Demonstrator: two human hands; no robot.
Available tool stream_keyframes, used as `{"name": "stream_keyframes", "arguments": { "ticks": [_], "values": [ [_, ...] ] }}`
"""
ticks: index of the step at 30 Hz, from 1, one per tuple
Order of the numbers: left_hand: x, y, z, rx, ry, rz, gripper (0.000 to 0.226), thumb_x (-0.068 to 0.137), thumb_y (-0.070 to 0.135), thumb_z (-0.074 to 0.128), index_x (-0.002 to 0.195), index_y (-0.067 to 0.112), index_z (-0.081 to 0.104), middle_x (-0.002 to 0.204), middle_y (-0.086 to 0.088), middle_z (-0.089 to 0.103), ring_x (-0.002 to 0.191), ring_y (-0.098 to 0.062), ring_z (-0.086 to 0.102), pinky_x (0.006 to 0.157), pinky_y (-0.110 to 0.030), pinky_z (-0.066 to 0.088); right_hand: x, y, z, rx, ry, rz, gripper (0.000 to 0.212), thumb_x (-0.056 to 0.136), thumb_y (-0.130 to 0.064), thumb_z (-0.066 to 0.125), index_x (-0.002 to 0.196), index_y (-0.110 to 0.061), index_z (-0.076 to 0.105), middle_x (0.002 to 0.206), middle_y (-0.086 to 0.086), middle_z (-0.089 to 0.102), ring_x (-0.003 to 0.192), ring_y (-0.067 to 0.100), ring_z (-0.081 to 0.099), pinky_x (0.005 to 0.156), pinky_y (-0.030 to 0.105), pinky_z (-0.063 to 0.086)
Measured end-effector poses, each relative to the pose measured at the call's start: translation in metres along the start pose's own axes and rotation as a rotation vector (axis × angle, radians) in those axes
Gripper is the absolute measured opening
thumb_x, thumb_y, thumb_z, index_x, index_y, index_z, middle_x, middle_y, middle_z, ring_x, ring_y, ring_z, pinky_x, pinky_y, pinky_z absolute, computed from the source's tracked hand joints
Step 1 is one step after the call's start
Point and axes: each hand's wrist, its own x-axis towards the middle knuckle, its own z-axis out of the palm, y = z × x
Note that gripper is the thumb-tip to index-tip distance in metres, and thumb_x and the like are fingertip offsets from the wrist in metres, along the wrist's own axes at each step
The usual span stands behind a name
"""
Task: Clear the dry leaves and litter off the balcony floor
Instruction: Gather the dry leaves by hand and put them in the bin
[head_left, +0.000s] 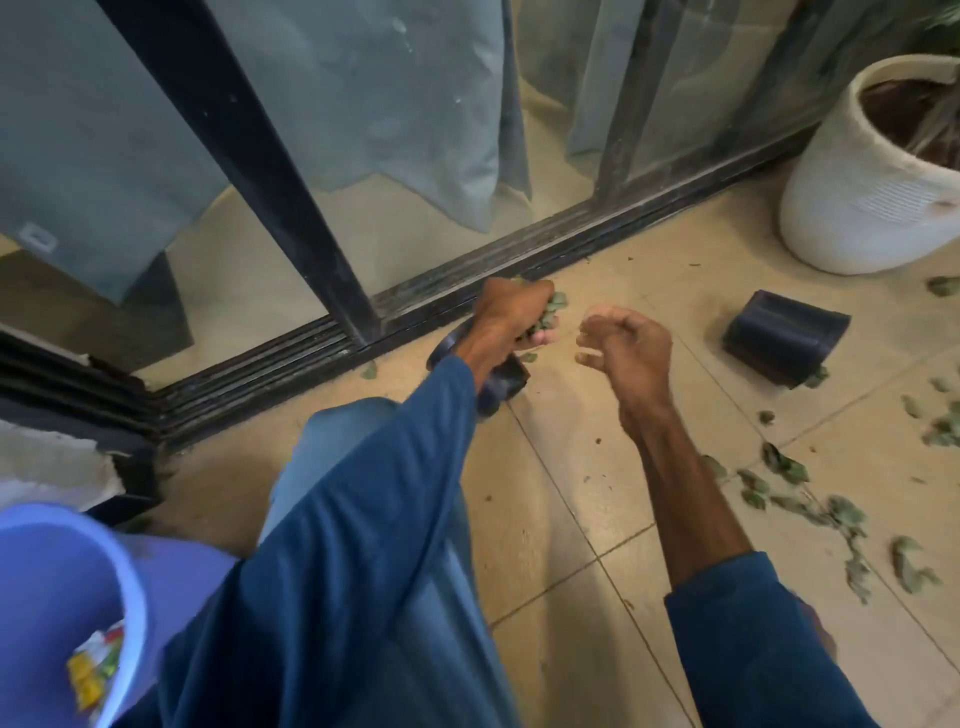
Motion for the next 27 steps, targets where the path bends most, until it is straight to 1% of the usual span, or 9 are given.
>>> {"name": "stream_keyframes", "arguments": {
  "ticks": [2, 4, 6, 8, 11, 15, 19, 23, 27],
  "values": [
    [0.007, -0.007, -0.027, 0.033, 0.052, -0.016, 0.020, 0.096, 0.019, 0.065, 0.082, 0.007, 0.073, 0.061, -0.006, 0.069, 0.037, -0.012, 0.056, 0.033, -0.017, 0.040, 0.007, 0.022, 0.024, -0.201, -0.047, -0.030, 0.028, 0.084, -0.013, 0.078, 0.110, -0.010, 0.072, 0.101, 0.003, 0.075, 0.097, 0.023, 0.072, 0.080, 0.028, 0.059],
    [0.009, -0.015, -0.052, 0.087, 0.111, -0.026, 0.022, 0.094, 0.021, 0.066, 0.080, 0.005, 0.073, 0.055, -0.004, 0.068, 0.036, -0.011, 0.055, 0.033, -0.018, 0.041, 0.007, 0.036, 0.050, -0.428, -0.159, -0.093, 0.056, 0.076, -0.025, 0.088, 0.125, -0.011, 0.064, 0.120, 0.004, 0.068, 0.114, 0.021, 0.064, 0.088, 0.021, 0.053],
    [0.008, -0.021, -0.071, 0.143, 0.152, -0.015, 0.024, 0.092, 0.022, 0.065, 0.082, 0.002, 0.074, 0.057, -0.006, 0.069, 0.037, -0.013, 0.057, 0.035, -0.018, 0.042, 0.005, 0.043, 0.075, -0.659, -0.271, -0.145, 0.090, 0.067, -0.044, 0.091, 0.140, -0.013, 0.050, 0.136, 0.008, 0.058, 0.127, 0.025, 0.052, 0.101, 0.036, 0.050],
    [0.005, -0.024, -0.083, 0.171, 0.162, 0.002, 0.024, 0.092, 0.022, 0.064, 0.083, 0.002, 0.074, 0.064, -0.009, 0.073, 0.042, -0.015, 0.060, 0.037, -0.020, 0.045, 0.005, 0.049, 0.094, -0.896, -0.327, -0.200, 0.103, 0.060, -0.059, 0.089, 0.140, -0.014, 0.043, 0.135, 0.010, 0.056, 0.126, 0.030, 0.049, 0.103, 0.048, 0.046],
    [-0.004, -0.020, -0.087, 0.203, 0.151, 0.028, 0.025, 0.093, 0.023, 0.064, 0.082, 0.003, 0.073, 0.069, -0.009, 0.076, 0.047, -0.017, 0.063, 0.043, -0.022, 0.050, 0.003, 0.059, 0.107, -1.038, -0.340, -0.202, 0.099, 0.057, -0.064, 0.087, 0.131, -0.015, 0.042, 0.123, 0.010, 0.060, 0.114, 0.032, 0.056, 0.099, 0.049, 0.048],
    [-0.011, -0.012, -0.074, 0.180, 0.093, 0.042, 0.025, 0.094, 0.019, 0.063, 0.078, 0.002, 0.072, 0.072, -0.012, 0.076, 0.048, -0.017, 0.061, 0.042, -0.023, 0.050, -0.002, 0.059, 0.094, -0.996, -0.320, -0.199, 0.099, 0.054, -0.062, 0.088, 0.129, -0.016, 0.041, 0.120, 0.009, 0.061, 0.108, 0.031, 0.060, 0.094, 0.049, 0.053],
    [-0.014, -0.008, -0.051, 0.209, 0.040, 0.061, 0.023, 0.093, 0.018, 0.062, 0.079, 0.002, 0.074, 0.066, -0.011, 0.072, 0.040, -0.015, 0.058, 0.037, -0.020, 0.044, 0.005, 0.047, 0.042, -0.901, -0.138, -0.199, 0.100, 0.054, -0.064, 0.087, 0.129, -0.017, 0.042, 0.118, 0.005, 0.063, 0.103, 0.028, 0.063, 0.091, 0.049, 0.055],
    [-0.013, -0.006, -0.034, 0.231, -0.018, 0.066, 0.021, 0.095, 0.018, 0.063, 0.086, 0.002, 0.073, 0.068, -0.010, 0.073, 0.040, -0.014, 0.059, 0.037, -0.019, 0.044, 0.033, 0.042, -0.030, -0.909, 0.073, -0.137, 0.102, 0.054, -0.064, 0.087, 0.132, -0.019, 0.041, 0.121, 0.005, 0.062, 0.107, 0.029, 0.061, 0.097, 0.054, 0.050],
    [-0.011, -0.007, -0.028, 0.268, -0.038, 0.077, 0.021, 0.095, 0.016, 0.063, 0.088, -0.001, 0.073, 0.069, -0.011, 0.074, 0.041, -0.014, 0.060, 0.037, -0.019, 0.045, 0.050, 0.046, -0.077, -0.946, 0.133, -0.025, 0.100, 0.061, -0.052, 0.090, 0.140, -0.014, 0.040, 0.131, 0.011, 0.055, 0.119, 0.032, 0.054, 0.106, 0.054, 0.040]
  ]
}}
